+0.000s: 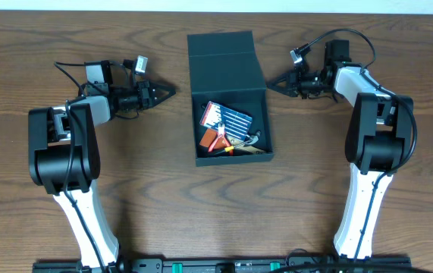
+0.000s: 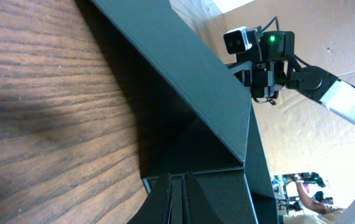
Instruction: Pack container
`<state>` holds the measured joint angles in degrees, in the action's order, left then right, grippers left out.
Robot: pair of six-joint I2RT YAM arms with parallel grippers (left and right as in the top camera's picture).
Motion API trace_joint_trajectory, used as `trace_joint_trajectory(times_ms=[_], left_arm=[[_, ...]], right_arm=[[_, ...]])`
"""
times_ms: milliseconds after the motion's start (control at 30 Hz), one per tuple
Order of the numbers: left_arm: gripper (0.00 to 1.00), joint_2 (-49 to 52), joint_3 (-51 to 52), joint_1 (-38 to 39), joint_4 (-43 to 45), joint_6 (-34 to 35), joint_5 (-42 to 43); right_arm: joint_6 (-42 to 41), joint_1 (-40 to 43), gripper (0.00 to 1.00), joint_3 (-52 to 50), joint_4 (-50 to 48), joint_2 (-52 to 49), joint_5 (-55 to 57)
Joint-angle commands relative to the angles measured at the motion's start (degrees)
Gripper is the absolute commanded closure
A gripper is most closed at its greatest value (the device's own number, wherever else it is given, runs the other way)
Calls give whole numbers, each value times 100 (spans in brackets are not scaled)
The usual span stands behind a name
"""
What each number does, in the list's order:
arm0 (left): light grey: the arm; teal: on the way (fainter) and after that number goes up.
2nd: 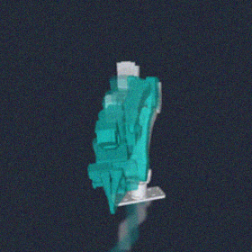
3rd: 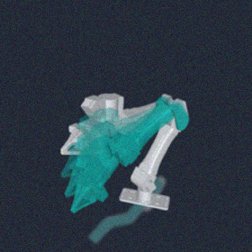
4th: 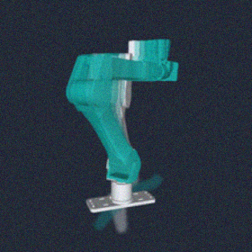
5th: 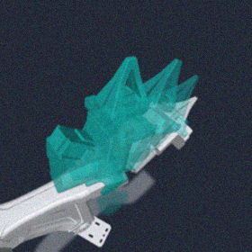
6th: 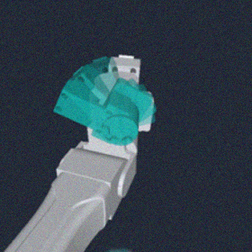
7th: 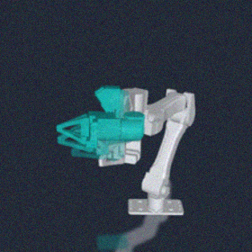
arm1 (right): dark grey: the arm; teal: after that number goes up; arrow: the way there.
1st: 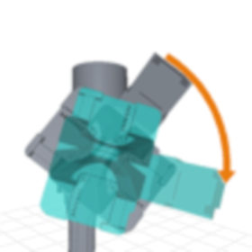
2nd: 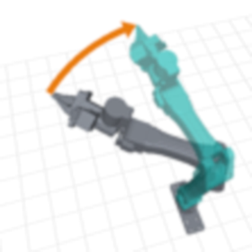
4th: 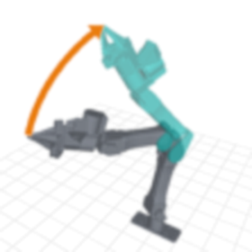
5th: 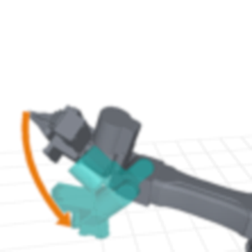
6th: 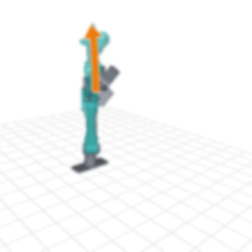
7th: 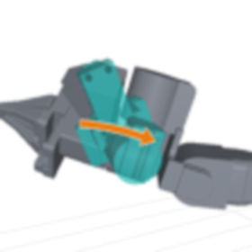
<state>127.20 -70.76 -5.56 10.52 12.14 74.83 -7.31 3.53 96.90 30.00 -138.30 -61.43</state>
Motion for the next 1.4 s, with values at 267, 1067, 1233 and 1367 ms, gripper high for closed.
trace_joint_trajectory(times_ms=[267, 1067, 1233, 1367], left_arm=[[94, 452, -74, 63, 245, 70, 280], [94, 555, -74, 111, 793, 503, 468], [94, 555, -83, 295, 881, 562, 190], [94, 557, -85, 378, 892, 623, -39]], right_arm=[[-92, -278, 99, -13, -155, -59, -48], [-83, -289, 99, -13, -195, -59, -225], [-83, -289, 99, -13, -186, -59, -319], [-81, -295, 99, -13, -166, -59, -339]])
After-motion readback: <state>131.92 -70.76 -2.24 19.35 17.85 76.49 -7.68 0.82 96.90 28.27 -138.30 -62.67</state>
